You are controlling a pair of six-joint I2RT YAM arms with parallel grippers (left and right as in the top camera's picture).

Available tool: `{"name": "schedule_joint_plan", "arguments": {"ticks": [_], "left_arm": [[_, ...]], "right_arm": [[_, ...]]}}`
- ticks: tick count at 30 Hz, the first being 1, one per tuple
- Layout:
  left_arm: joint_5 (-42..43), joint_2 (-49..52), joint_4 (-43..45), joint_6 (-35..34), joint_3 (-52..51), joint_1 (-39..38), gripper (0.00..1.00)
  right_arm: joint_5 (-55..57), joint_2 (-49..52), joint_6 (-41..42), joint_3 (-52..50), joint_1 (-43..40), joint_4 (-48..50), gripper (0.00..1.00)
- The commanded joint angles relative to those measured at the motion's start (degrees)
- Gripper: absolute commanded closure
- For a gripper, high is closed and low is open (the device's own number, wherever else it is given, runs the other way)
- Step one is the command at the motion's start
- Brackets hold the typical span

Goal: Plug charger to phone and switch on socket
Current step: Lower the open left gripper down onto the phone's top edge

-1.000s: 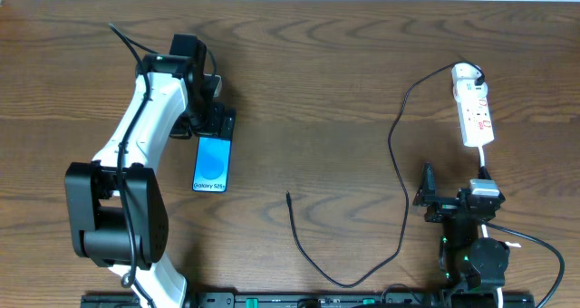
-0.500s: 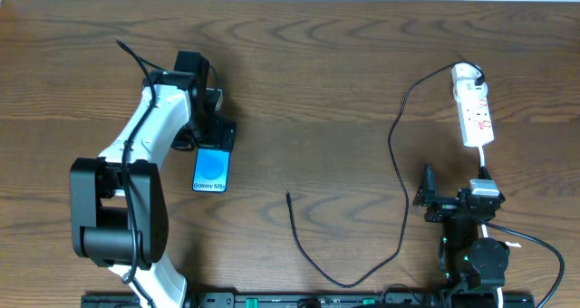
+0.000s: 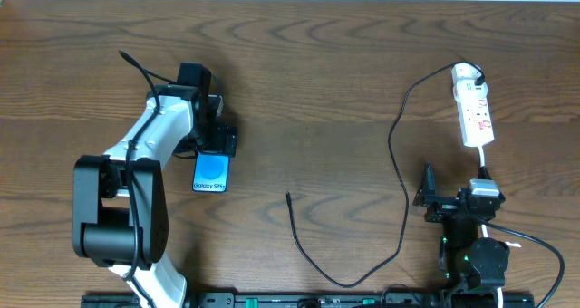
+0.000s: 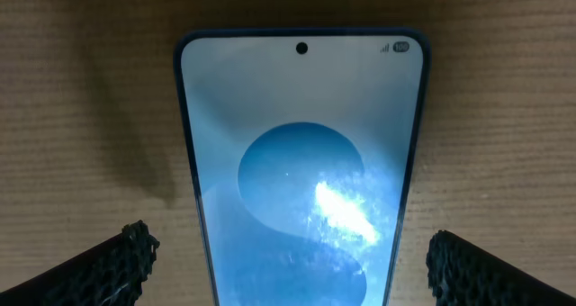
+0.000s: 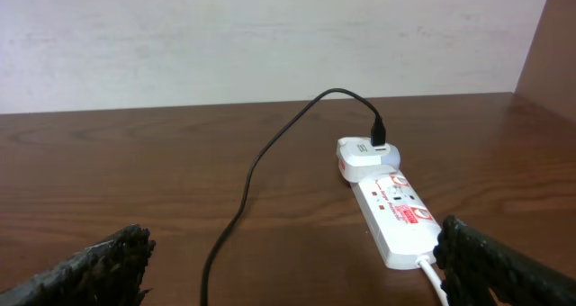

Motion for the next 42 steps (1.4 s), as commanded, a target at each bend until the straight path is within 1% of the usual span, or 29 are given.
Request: {"name": "schedule_joint_plan", "arguments": {"ticks": [1,42], "left_arm": [[-0.7,0.61,0.46,-0.46,-1.09,-0.11,0.02],[1.44,0.61,1.31,-0.48,-1.18,-0.13,0.01]], "right_arm": [[0.66,-0.35,0.76,-0.13,0.44,-0.07,0.01],[0.66,-0.35,0.74,-0.13,0.44,-0.07,0.01]]}}
